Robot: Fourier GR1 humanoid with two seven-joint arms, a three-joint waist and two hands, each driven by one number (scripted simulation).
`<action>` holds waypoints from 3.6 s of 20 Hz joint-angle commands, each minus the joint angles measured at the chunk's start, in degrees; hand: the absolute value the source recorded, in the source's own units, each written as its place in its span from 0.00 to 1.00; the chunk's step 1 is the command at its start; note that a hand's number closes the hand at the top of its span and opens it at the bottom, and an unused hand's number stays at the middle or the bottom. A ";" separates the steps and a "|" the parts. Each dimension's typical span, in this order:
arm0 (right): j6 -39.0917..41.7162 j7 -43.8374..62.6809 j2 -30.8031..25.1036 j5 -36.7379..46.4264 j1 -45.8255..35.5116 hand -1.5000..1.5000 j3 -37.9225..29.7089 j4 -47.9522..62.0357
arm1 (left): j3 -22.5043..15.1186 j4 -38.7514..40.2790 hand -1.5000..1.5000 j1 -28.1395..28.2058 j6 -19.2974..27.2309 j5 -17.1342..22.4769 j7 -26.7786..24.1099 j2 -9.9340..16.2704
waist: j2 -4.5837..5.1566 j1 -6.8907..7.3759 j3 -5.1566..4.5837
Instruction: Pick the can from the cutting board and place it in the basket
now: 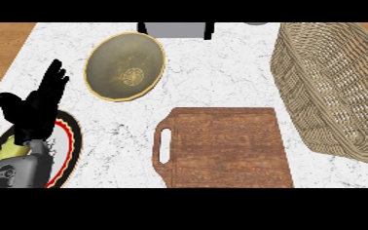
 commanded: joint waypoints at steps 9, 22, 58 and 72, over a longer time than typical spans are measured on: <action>4.73 10.78 -10.48 -25.94 14.58 1.00 -22.22 -25.72 | 0.46 -0.06 0.50 -2.11 0.16 0.27 2.05 0.15 | 0.18 0.05 -0.04; -3.00 48.94 -8.85 -31.28 -17.32 1.00 -30.65 -26.94 | -2.76 -4.49 0.50 -0.74 1.38 -2.16 3.61 -2.06 | 0.37 2.14 0.03; 0.37 32.32 -0.91 15.78 -61.63 1.00 -20.11 20.21 | -0.16 2.58 0.50 -4.34 -0.74 -1.23 1.02 -1.32 | 0.55 1.96 0.13; 0.52 30.34 6.91 31.28 -72.56 1.00 -20.39 39.76 | -2.21 -3.24 0.50 0.46 0.55 -3.06 2.01 -3.24 | 0.29 2.03 0.06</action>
